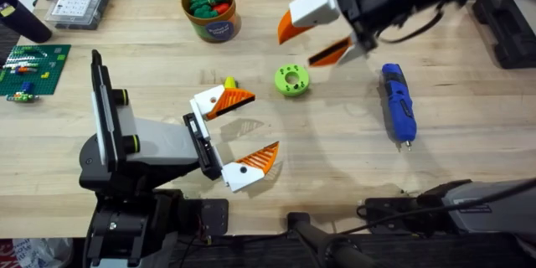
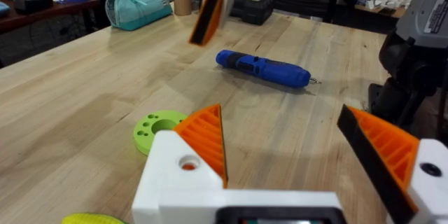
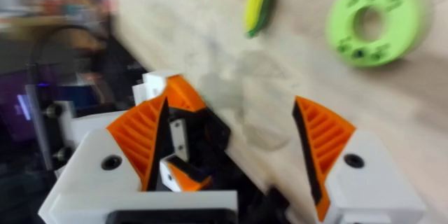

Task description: Pick up the gripper from the table and insert it into the empty holder that is missing its gripper. Then pick up a screw, insert it into the mounting hole, and use the screwdriver to tighten it. Finally, clean up the table by picking up the vegetable and placing it into the bucket.

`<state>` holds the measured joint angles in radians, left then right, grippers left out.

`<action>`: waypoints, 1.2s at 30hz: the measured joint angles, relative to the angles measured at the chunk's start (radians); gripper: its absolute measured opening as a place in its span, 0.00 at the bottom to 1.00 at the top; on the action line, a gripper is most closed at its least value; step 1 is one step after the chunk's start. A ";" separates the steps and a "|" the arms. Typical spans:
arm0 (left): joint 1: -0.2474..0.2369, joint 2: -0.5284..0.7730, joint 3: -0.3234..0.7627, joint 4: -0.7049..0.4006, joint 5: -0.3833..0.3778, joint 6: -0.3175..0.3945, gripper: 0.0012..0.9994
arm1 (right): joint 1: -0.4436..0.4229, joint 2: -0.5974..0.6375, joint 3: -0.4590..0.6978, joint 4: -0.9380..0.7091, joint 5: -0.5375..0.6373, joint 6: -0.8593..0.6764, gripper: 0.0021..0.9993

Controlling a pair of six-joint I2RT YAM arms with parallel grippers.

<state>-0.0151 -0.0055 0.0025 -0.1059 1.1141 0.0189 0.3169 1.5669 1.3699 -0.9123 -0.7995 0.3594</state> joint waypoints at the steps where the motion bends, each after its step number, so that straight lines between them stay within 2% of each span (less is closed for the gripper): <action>1: 0.000 0.003 0.002 0.000 0.000 0.000 0.99 | 0.004 -0.003 0.027 -0.011 0.026 -0.016 0.99; 5: 0.000 0.006 0.002 0.000 0.000 0.000 0.99 | 0.006 -0.012 0.077 -0.095 0.045 -0.052 0.99; 10: 0.000 0.006 0.002 0.000 0.000 0.000 0.99 | 0.005 -0.010 0.129 -0.075 0.055 -0.082 0.99; 20: 0.000 0.006 0.002 0.000 0.000 0.000 0.99 | 0.005 -0.010 0.122 -0.056 0.076 -0.156 0.99; 23: 0.000 0.006 0.002 0.000 0.000 0.000 0.99 | 0.005 -0.012 0.065 0.060 0.051 -0.166 0.99; 32: 0.000 0.005 0.002 0.000 0.000 0.000 0.99 | 0.007 0.005 -0.259 0.500 -0.075 -0.130 0.99; 36: 0.000 0.006 0.002 -0.001 0.000 0.000 0.99 | 0.026 0.050 -0.318 0.633 -0.146 -0.110 0.99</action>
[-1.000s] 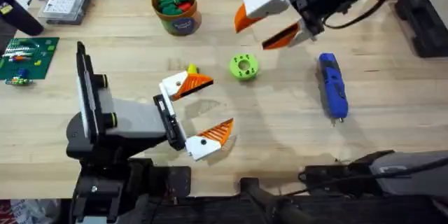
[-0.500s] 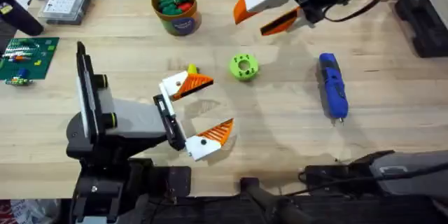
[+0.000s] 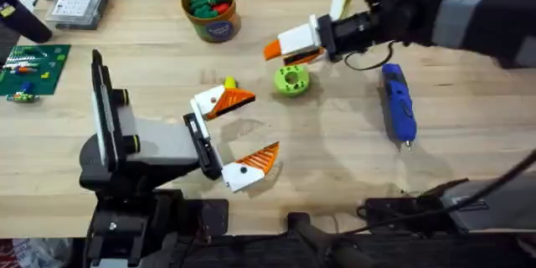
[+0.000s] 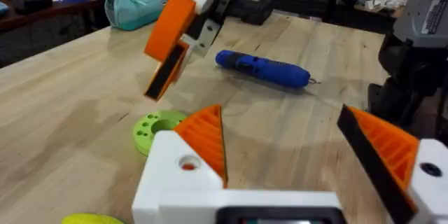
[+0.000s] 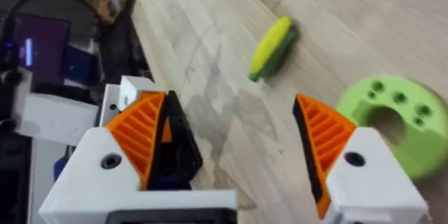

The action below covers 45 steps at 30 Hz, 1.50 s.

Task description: Pick up the gripper from the table and insert it into the empty holder that is missing its gripper. Then pick up a screw, insert it into the mounting hole, and use the screwdriver to tighten it. Finally, clean up the table by picking up the vegetable and placing it into the bucket.

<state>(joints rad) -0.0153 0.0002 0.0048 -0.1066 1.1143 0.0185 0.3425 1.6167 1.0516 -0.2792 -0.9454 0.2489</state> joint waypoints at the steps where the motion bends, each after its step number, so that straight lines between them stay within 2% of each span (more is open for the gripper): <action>1: 0.000 0.000 0.000 0.000 0.000 0.000 0.99 | 0.012 0.014 -0.003 0.030 -0.018 0.007 0.99; 5: 0.000 0.000 0.000 0.000 0.000 0.000 0.99 | 0.082 0.074 -0.004 0.162 -0.081 0.048 0.99; 10: 0.000 0.000 0.000 0.000 0.000 0.000 0.99 | 0.172 0.133 -0.005 0.212 -0.142 0.097 0.99; 17: 0.000 0.000 0.000 0.000 0.000 0.000 0.99 | 0.188 0.139 -0.006 0.235 -0.242 0.106 0.99; 19: 0.000 0.000 0.000 0.000 0.000 0.000 0.99 | 0.191 0.139 -0.006 0.236 -0.265 0.100 0.96; 21: 0.000 0.000 0.000 0.000 0.000 0.000 0.99 | 0.196 0.139 -0.006 0.235 -0.280 0.092 0.88; 23: 0.000 0.000 0.000 0.000 0.000 0.000 0.99 | 0.201 0.139 -0.005 0.236 -0.290 0.087 0.60; 24: 0.000 0.000 0.000 0.000 0.000 0.000 0.99 | 0.203 0.139 -0.005 0.234 -0.294 0.087 0.51; 25: 0.000 0.000 0.000 -0.001 0.000 0.000 0.99 | 0.204 0.139 -0.005 0.232 -0.297 0.087 0.48; 28: 0.000 0.000 0.000 -0.001 0.000 0.000 0.99 | 0.205 0.139 -0.006 0.232 -0.307 0.085 0.55; 35: 0.000 0.000 0.000 -0.001 0.000 0.000 0.99 | 0.205 0.139 -0.006 0.170 -0.316 0.055 0.56; 42: 0.000 0.000 0.000 -0.002 0.000 0.000 0.99 | 0.205 0.139 -0.006 0.100 -0.320 0.009 0.56; 45: 0.000 0.000 0.000 -0.002 0.000 0.000 0.99 | 0.205 0.139 -0.006 0.098 -0.321 -0.004 0.49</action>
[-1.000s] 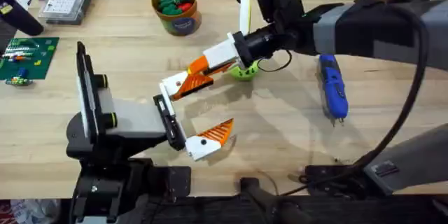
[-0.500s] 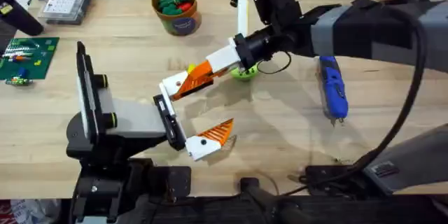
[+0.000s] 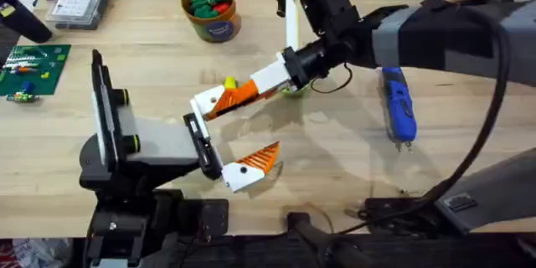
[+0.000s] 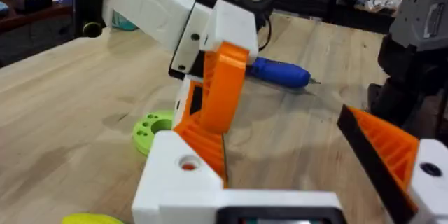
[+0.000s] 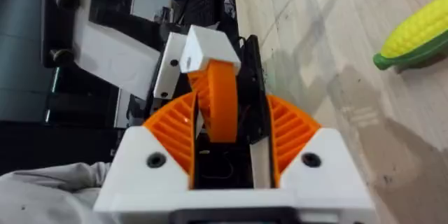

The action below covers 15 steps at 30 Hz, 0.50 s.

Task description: Pick up the gripper from the table and insert it into the empty holder that is missing its gripper. Then pick up a screw, insert it into the mounting hole, and use the screwdriver to tighten it. Finally, clean up the table by picking up the vegetable and placing it into the bucket.

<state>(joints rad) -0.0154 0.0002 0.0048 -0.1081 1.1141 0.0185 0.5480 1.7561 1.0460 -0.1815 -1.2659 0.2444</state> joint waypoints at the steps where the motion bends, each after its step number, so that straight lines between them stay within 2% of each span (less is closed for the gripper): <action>1: 0.000 0.000 0.000 0.000 0.000 0.000 0.99 | 0.000 0.000 0.000 -0.001 0.000 -0.004 0.46; 4: 0.000 0.000 0.000 0.000 -0.003 -0.006 0.99 | 0.000 0.000 0.000 0.001 -0.018 -0.012 0.28; 6: 0.000 0.000 0.000 0.000 -0.004 -0.011 0.99 | 0.000 -0.001 0.001 0.002 -0.044 -0.011 0.05; 8: 0.000 0.000 0.000 0.000 -0.004 -0.010 0.99 | 0.000 -0.003 0.000 0.000 -0.054 -0.010 0.01; 15: 0.000 0.000 0.000 0.000 -0.004 -0.010 0.99 | 0.000 -0.003 0.000 0.000 -0.060 -0.010 0.00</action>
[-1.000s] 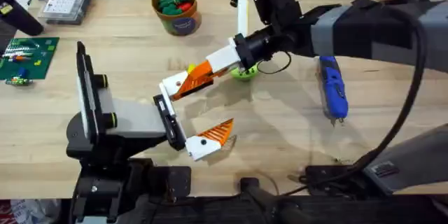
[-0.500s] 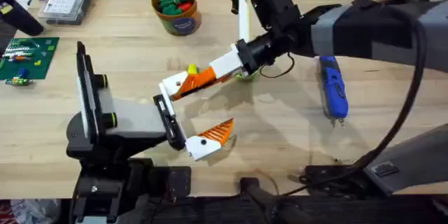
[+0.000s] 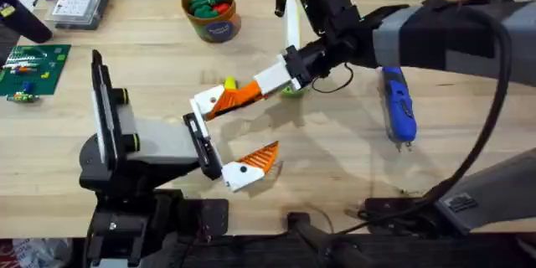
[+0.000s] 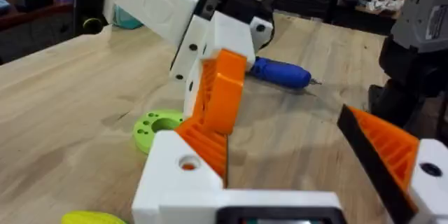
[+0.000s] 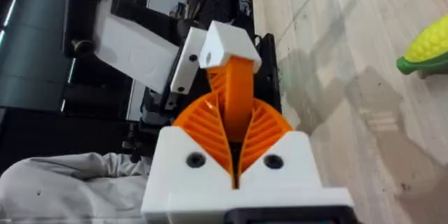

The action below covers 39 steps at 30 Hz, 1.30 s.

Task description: Pick up the gripper from the table and insert it into the empty holder that is missing its gripper. Then pick up a screw, insert it into the mounting hole, and use the screwdriver to tighten it. Finally, clean up the table by picking up the vegetable and placing it into the bucket.

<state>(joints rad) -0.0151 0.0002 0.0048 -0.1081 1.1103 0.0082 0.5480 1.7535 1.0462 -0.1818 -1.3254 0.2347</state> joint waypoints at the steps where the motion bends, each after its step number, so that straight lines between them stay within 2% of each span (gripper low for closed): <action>1: 0.000 0.000 0.000 0.000 0.000 0.000 0.99 | 0.000 0.000 0.000 0.000 0.000 0.000 0.00; 11: 0.000 0.000 0.000 0.000 0.001 0.000 0.99 | 0.000 0.000 0.000 0.019 0.002 0.008 0.00; 19: 0.008 0.000 0.000 0.004 -0.031 0.017 0.99 | 0.007 0.000 -0.008 0.185 0.024 0.141 0.00; 32: 0.012 0.000 0.000 0.005 -0.039 0.018 0.99 | 0.019 0.000 -0.009 0.204 0.042 0.208 0.00; 39: 0.012 0.000 0.000 0.004 -0.031 0.016 0.99 | 0.024 0.000 -0.009 0.206 0.056 0.213 0.16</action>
<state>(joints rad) -0.0034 0.0002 0.0052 -0.1042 1.0792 0.0243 0.5723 1.7535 1.0374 0.0239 -1.2696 0.4478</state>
